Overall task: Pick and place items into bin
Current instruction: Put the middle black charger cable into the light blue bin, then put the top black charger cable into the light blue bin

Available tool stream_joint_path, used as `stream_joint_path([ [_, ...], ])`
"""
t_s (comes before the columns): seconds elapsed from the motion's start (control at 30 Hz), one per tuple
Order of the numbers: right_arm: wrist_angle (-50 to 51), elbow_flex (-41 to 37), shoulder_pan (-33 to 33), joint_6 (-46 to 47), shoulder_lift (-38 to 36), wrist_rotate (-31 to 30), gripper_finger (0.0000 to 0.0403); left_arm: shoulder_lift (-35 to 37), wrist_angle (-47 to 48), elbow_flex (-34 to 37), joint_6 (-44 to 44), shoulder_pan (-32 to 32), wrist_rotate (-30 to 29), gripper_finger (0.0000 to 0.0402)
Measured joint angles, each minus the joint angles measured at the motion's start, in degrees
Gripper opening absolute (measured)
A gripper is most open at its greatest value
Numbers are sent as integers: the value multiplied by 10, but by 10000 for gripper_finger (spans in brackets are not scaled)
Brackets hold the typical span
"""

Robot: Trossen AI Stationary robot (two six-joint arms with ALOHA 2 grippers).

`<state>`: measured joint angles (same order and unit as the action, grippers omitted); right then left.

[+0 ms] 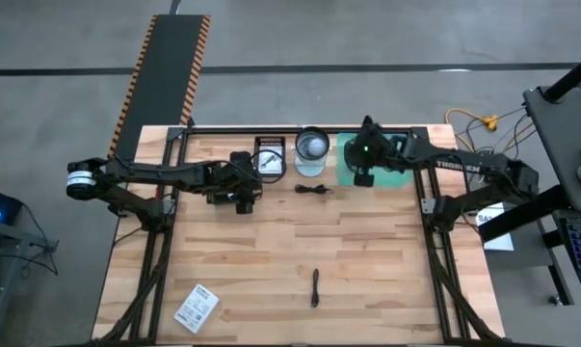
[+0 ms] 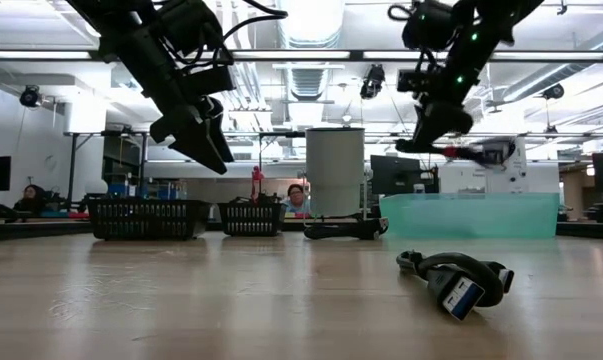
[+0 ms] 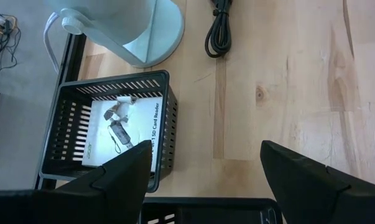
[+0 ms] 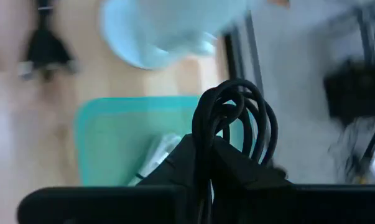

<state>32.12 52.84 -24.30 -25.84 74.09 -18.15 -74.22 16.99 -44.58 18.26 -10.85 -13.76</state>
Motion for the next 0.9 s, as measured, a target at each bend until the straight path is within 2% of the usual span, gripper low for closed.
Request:
stream_joint_path([
  [0.13,10,0,-28,54,17,0,80,0,0,0,0,0,0,281],
  [0.33,6,0,-33,114,34,3,161,0,0,0,0,0,0,281],
  [0.4,6,1,-29,149,33,32,179,0,0,0,0,0,0,281],
  [0.47,4,1,-25,167,31,112,190,0,0,0,0,0,0,281],
  [0.6,-49,-9,-12,169,28,370,197,0,0,0,0,0,0,281],
  [0.67,-105,-29,5,169,29,444,194,0,0,0,0,0,0,281],
  [0.73,-162,-52,30,166,35,436,190,0,0,0,0,0,0,281],
  [0.9,-201,-80,80,123,70,308,185,0,0,0,0,0,0,281],
])
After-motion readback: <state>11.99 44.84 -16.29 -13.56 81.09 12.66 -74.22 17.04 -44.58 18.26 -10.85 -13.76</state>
